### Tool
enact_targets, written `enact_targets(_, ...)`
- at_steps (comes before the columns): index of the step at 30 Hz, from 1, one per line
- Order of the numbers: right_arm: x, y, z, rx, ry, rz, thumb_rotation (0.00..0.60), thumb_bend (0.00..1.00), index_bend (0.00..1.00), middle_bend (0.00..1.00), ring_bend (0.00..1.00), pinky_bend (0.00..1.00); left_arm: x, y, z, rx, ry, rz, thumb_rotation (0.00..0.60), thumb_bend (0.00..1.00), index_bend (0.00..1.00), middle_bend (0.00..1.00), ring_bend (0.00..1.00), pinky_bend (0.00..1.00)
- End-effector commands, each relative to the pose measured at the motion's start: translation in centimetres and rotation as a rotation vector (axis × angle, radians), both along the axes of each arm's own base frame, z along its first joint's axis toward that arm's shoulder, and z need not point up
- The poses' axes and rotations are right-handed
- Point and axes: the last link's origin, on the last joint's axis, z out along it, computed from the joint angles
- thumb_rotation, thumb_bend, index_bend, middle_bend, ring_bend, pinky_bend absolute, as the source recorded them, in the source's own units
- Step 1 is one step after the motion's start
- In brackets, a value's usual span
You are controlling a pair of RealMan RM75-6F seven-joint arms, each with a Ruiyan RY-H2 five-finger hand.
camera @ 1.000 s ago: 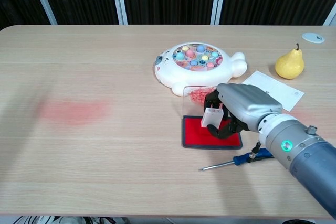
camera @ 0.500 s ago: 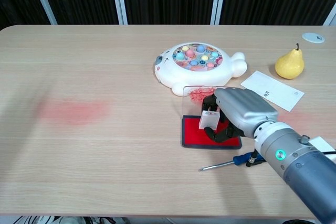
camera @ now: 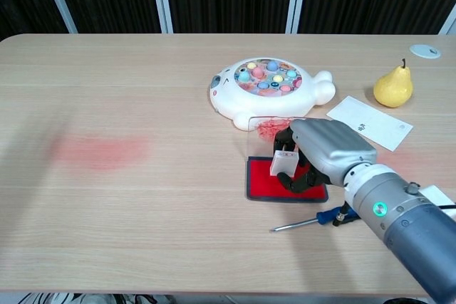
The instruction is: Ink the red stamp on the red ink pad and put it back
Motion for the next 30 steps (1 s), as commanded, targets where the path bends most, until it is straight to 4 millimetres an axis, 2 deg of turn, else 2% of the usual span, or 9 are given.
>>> enact_targets(1,0.33,-0.18,0.47,-0.015,-0.008,0.009,0.600,0.57,0.78,0.62,0.49,0.44,0.00,-0.01,-0.01,0.000,0.000,0.000,0.600,0.04,0.00,0.00,0.00,0.00)
enact_targets(6,0.46,-0.20,0.71,-0.019,-0.007,0.012,0.600,0.57,0.78,0.62,0.49,0.44,0.04,-0.02,-0.03,0.000,-0.001,0.000,0.600,0.04,0.00,0.00,0.00,0.00)
enact_targets(23,-0.39,0.33,-0.24,0.008,0.027,-0.010,0.600,0.57,0.78,0.62,0.49,0.44,0.01,-0.03,0.03,0.001,-0.004,0.000,0.600,0.04,0.00,0.00,0.00,0.00)
enact_targets(30,0.43,0.21,0.64,-0.016,0.003,0.016,0.600,0.57,0.78,0.62,0.49,0.44,0.00,-0.03,0.00,-0.001,-0.002,0.000,0.600,0.04,0.00,0.00,0.00,0.00)
